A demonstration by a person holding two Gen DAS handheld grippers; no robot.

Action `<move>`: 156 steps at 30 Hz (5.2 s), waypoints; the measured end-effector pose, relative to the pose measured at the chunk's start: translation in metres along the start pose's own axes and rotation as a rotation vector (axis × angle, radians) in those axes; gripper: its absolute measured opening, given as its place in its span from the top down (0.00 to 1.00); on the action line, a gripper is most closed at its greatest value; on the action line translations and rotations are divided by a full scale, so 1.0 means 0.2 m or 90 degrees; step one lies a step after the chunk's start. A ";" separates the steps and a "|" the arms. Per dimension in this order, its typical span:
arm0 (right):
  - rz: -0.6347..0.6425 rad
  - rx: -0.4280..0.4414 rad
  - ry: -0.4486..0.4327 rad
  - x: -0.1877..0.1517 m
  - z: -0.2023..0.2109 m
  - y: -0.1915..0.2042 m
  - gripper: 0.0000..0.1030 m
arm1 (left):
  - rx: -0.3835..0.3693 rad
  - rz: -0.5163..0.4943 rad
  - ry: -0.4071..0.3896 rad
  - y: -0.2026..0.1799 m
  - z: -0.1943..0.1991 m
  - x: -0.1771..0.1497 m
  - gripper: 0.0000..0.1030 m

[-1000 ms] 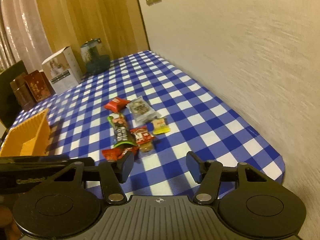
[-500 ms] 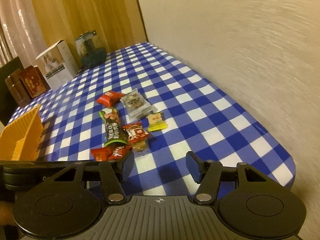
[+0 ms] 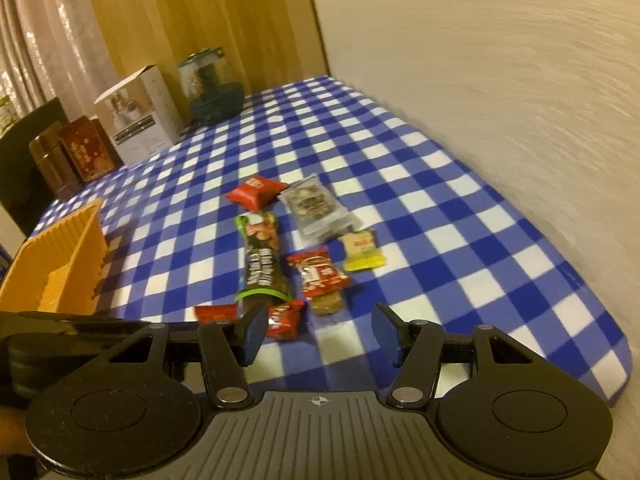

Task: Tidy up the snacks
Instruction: 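Grasp a small red candy with the left tool while the right tool grasps another red candy, then carry both red candies over the orange tray with both tools, then open the left tool while the right tool opens, releasing candies into the tray, then move both open tools back toward the remaining snacks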

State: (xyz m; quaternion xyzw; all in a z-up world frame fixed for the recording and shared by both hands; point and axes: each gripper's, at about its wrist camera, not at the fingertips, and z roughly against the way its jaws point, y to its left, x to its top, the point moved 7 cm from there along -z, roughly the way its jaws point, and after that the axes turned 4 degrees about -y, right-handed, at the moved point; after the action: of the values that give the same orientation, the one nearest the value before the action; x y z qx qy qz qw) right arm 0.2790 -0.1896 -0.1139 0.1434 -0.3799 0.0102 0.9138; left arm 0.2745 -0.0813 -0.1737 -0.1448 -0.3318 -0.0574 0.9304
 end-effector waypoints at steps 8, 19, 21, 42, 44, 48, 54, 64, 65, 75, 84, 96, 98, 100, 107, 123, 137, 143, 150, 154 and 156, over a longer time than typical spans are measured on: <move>0.035 0.021 0.034 -0.02 -0.13 0.10 0.62 | 0.039 -0.009 -0.009 0.10 0.06 -0.03 0.77; 0.046 0.020 0.054 -0.04 -0.18 0.11 0.81 | 0.051 0.002 -0.017 0.11 0.04 -0.03 0.66; 0.039 0.023 0.055 -0.05 -0.16 0.11 0.82 | 0.057 0.001 -0.017 0.11 0.03 -0.03 0.66; 0.038 0.055 0.015 0.04 0.14 0.25 0.82 | 0.050 0.001 -0.057 0.09 0.37 -0.01 0.80; 0.044 0.060 0.008 0.05 0.18 0.29 0.82 | 0.050 0.009 -0.066 0.10 0.43 -0.02 0.80; 0.055 0.076 -0.006 0.08 0.25 0.39 0.82 | 0.059 0.029 -0.085 0.16 0.56 -0.04 0.80; 0.081 0.120 -0.015 0.08 0.32 0.61 0.82 | 0.097 0.070 -0.112 0.32 0.79 -0.10 0.81; 0.122 0.197 -0.010 0.04 0.31 1.01 0.82 | 0.186 0.124 -0.145 0.66 1.09 -0.18 0.80; 0.126 0.203 -0.009 0.04 0.30 1.04 0.82 | 0.194 0.133 -0.147 0.70 1.12 -0.19 0.80; 0.141 0.231 0.013 0.00 0.16 1.25 0.82 | 0.217 0.162 -0.150 0.89 1.14 -0.23 0.81; 0.144 0.233 0.029 -0.03 0.07 1.28 0.82 | 0.211 0.165 -0.143 0.93 1.07 -0.23 0.81; 0.142 0.237 0.039 -0.05 0.01 1.31 0.82 | 0.236 0.162 -0.136 0.97 1.03 -0.23 0.70; 0.143 0.236 0.040 -0.05 0.01 1.31 0.82 | 0.238 0.166 -0.138 0.98 1.04 -0.24 0.70; 0.143 0.236 0.041 -0.05 0.01 1.32 0.82 | 0.236 0.168 -0.138 0.98 1.05 -0.25 0.70; 0.145 0.240 0.039 -0.05 0.02 1.34 0.82 | 0.232 0.168 -0.134 0.97 1.06 -0.26 0.70; 0.149 0.250 0.030 -0.03 -0.01 1.40 0.82 | 0.228 0.176 -0.134 0.98 1.06 -0.27 0.70; 0.109 0.244 0.011 0.01 0.02 1.31 0.39 | 0.236 0.189 -0.137 1.01 1.08 -0.28 0.64; 0.093 0.218 0.008 0.00 0.07 1.22 0.39 | 0.237 0.184 -0.143 0.97 1.11 -0.28 0.60; 0.072 0.191 0.002 -0.02 0.16 1.10 0.39 | 0.228 0.172 -0.148 0.90 1.14 -0.27 0.58; 0.061 0.176 -0.011 -0.02 0.23 1.02 0.39 | 0.220 0.165 -0.154 0.85 1.15 -0.26 0.58; 0.059 0.165 -0.018 -0.02 0.27 0.98 0.39 | 0.216 0.160 -0.156 0.81 1.16 -0.25 0.58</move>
State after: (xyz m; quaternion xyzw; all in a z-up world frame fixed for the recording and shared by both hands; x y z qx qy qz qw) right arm 0.2135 -0.0149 -0.0307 0.2429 -0.3942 0.0995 0.8807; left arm 0.1295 0.1450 -0.0729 -0.0328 -0.4267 0.1334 0.8939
